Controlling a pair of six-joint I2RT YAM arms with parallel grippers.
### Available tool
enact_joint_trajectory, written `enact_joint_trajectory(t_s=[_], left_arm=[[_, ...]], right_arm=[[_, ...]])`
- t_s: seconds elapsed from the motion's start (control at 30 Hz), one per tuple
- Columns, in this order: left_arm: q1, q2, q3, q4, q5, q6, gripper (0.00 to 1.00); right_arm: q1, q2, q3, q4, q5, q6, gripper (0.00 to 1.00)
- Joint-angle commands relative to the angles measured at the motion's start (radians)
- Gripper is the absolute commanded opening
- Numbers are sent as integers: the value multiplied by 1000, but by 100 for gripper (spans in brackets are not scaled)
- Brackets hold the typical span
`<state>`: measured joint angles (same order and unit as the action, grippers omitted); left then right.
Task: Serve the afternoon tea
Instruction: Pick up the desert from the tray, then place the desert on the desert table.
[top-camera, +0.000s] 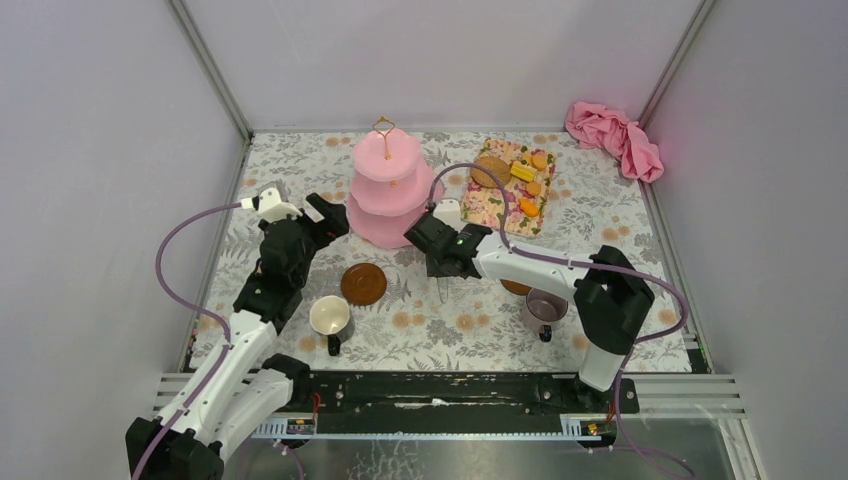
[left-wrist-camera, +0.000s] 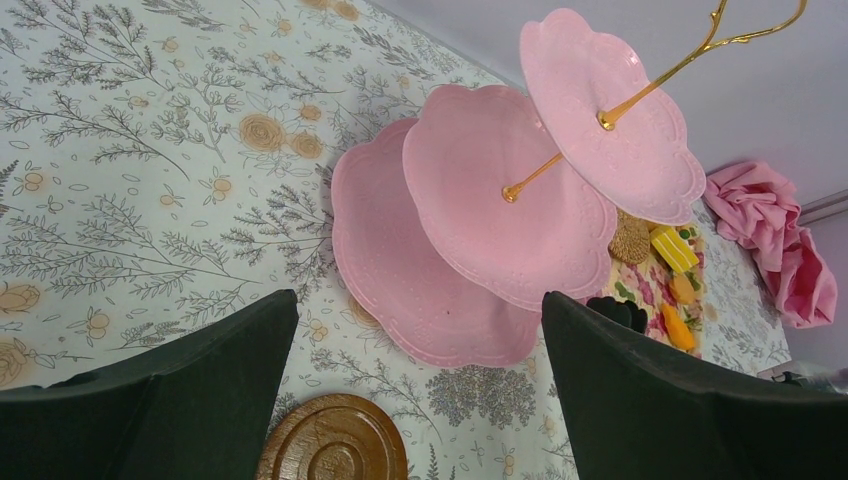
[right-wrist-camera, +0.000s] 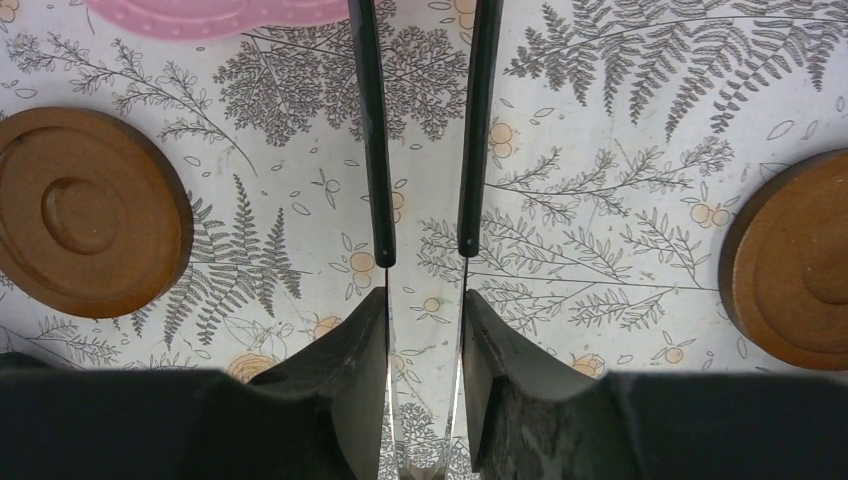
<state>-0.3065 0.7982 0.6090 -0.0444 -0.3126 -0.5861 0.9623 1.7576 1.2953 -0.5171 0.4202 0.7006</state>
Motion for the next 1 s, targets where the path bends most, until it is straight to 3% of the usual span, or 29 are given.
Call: enact_joint_trajectory(t_s=[0.0,0.97], left_arm=[[6,4,20,37,-13,22,100],[6,-14,11,36,-12,20,100]], right_arm=[[17,17,59,34,-22,-2,26],[44,144,136,51,-81,5,26]])
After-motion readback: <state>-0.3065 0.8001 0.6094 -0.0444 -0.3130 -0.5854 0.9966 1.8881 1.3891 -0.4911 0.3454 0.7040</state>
